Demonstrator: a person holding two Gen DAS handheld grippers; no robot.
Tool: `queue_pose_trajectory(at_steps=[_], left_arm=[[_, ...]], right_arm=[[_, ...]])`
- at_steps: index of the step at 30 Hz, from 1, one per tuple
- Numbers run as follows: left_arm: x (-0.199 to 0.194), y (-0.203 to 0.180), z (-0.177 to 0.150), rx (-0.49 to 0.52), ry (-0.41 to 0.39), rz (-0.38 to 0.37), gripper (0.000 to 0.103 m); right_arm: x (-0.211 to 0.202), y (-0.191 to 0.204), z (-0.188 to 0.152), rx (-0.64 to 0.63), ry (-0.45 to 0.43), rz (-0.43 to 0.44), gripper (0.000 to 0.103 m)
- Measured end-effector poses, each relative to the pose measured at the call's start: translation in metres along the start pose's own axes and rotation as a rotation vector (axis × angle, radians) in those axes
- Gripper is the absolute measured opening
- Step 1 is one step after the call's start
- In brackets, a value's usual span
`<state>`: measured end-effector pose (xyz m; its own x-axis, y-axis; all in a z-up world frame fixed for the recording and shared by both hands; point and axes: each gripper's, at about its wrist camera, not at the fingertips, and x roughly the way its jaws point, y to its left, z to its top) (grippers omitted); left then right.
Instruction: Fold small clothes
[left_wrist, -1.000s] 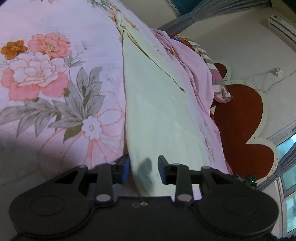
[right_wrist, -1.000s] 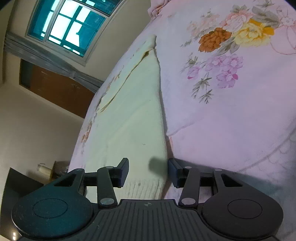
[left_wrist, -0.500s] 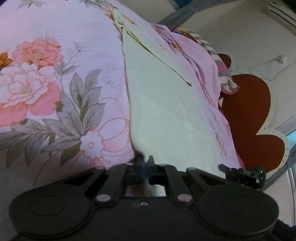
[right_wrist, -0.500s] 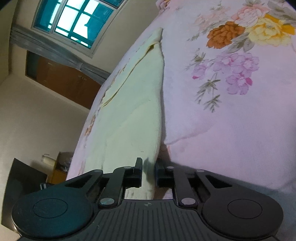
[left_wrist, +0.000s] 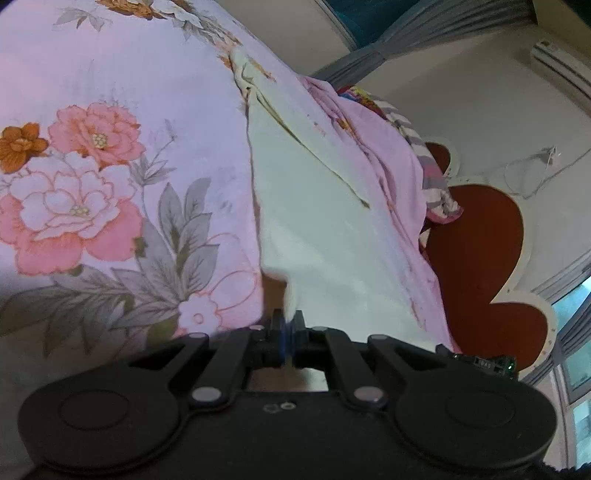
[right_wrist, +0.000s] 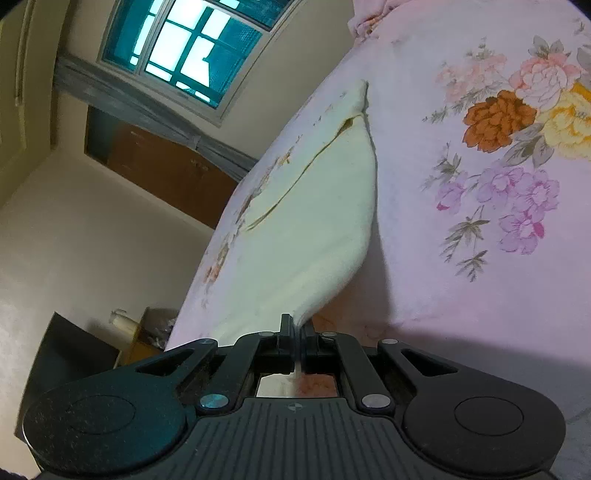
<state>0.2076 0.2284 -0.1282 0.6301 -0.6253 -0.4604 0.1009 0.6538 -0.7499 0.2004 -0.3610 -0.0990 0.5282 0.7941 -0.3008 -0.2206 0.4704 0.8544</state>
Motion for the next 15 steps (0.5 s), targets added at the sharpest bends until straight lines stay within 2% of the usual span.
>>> queue_pose_trajectory(at_steps=[5,8,11,15], left_arm=[[-0.007,-0.014,0.014,0.003,-0.057,-0.065,0.001],[-0.003,-0.026,0.038,0.010,-0.087,-0.109,0.001],[0.010,-0.037,0.074,0.003,-0.125,-0.138,0.001],[0.038,-0.042,0.133,-0.001,-0.176,-0.160,0.001]], right_arm=[[0.000,0.019,0.008,-0.032,-0.036,0.032,0.003],[0.006,0.034,0.028,-0.066,-0.059,0.035,0.003],[0.017,0.044,0.064,-0.061,-0.092,0.063,0.003],[0.048,0.049,0.131,-0.053,-0.127,0.100,0.003]])
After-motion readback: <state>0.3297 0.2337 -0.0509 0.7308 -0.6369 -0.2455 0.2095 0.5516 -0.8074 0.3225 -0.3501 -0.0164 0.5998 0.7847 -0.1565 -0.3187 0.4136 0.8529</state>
